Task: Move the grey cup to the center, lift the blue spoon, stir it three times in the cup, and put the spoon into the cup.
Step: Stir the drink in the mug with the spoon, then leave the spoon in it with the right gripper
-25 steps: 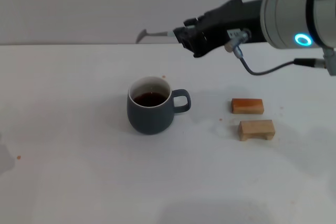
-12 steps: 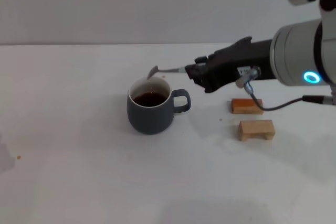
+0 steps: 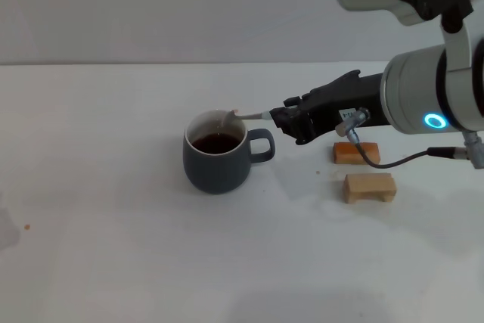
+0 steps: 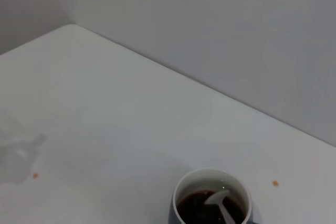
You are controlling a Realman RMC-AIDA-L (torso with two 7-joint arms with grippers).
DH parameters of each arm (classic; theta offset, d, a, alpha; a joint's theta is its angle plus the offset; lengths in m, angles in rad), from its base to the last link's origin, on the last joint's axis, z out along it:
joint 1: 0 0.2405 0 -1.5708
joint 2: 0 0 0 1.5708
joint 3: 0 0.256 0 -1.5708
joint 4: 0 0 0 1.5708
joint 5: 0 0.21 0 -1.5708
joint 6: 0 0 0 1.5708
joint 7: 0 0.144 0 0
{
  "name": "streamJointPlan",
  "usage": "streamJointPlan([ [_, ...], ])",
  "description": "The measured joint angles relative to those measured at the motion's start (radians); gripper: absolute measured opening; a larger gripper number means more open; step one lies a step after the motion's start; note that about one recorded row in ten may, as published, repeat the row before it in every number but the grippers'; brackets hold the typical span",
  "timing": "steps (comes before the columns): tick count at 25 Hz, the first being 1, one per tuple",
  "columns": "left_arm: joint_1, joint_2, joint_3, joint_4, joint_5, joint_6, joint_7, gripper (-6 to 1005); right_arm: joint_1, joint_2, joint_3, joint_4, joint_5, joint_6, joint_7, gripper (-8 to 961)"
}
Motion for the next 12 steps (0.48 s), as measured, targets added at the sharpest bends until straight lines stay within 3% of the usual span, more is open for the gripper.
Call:
streamJointPlan([
  [12, -0.002, 0.000, 0.000, 0.003, 0.000, -0.001, 0.000, -2, 0.036, -0.001, -0.019, -0.118, 0.000, -0.045, -0.005, 158],
])
